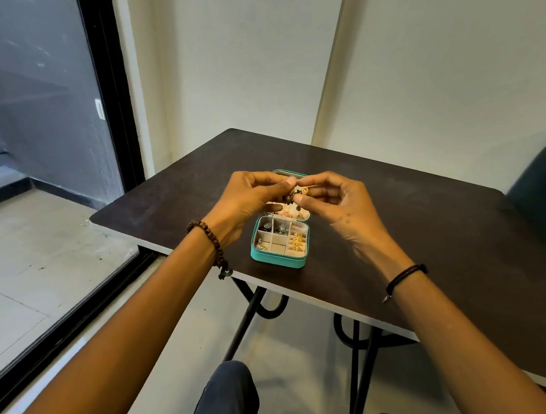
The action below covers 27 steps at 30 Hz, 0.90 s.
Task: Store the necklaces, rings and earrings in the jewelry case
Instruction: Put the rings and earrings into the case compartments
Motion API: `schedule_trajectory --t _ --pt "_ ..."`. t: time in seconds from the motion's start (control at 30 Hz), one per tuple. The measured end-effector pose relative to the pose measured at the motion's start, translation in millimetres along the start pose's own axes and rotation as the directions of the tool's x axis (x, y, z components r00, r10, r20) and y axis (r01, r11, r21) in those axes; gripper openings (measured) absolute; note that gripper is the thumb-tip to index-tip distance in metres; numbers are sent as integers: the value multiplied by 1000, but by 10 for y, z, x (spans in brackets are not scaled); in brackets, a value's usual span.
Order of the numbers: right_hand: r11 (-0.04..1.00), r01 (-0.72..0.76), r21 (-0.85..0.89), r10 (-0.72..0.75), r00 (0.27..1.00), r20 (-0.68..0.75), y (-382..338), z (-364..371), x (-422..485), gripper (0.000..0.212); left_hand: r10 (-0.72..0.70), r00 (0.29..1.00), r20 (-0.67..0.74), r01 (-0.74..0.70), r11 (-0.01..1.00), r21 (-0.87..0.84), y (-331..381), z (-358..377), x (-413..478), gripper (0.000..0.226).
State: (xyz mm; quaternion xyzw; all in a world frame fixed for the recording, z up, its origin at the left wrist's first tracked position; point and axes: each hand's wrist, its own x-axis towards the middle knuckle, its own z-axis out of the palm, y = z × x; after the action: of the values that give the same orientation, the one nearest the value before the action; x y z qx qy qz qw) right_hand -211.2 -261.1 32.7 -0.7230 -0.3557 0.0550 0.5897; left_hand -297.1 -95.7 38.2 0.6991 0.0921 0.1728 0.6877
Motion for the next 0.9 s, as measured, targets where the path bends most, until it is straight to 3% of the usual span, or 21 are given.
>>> schedule_trajectory --t 0.17,0.23,0.63,0.77,0.9 --pt "1000 -26 9 27 999 -20 14 10 11 22 -76 997 26 77 996 -43 33 -3 20 38" --pt "1000 -26 -3 26 1000 -14 15 -7 19 22 -81 995 62 84 995 -46 46 -23 20 35" --pt "997 -27 -79 30 999 36 61 -47 36 27 29 981 194 -80 962 262 41 -64 41 22" --pt "996 -29 -87 32 999 28 78 -12 19 23 95 983 159 -151 909 389 -28 -42 56 21" --pt "991 -34 -129 38 999 28 85 41 -5 20 102 993 63 -118 928 354 -137 -111 75 17"
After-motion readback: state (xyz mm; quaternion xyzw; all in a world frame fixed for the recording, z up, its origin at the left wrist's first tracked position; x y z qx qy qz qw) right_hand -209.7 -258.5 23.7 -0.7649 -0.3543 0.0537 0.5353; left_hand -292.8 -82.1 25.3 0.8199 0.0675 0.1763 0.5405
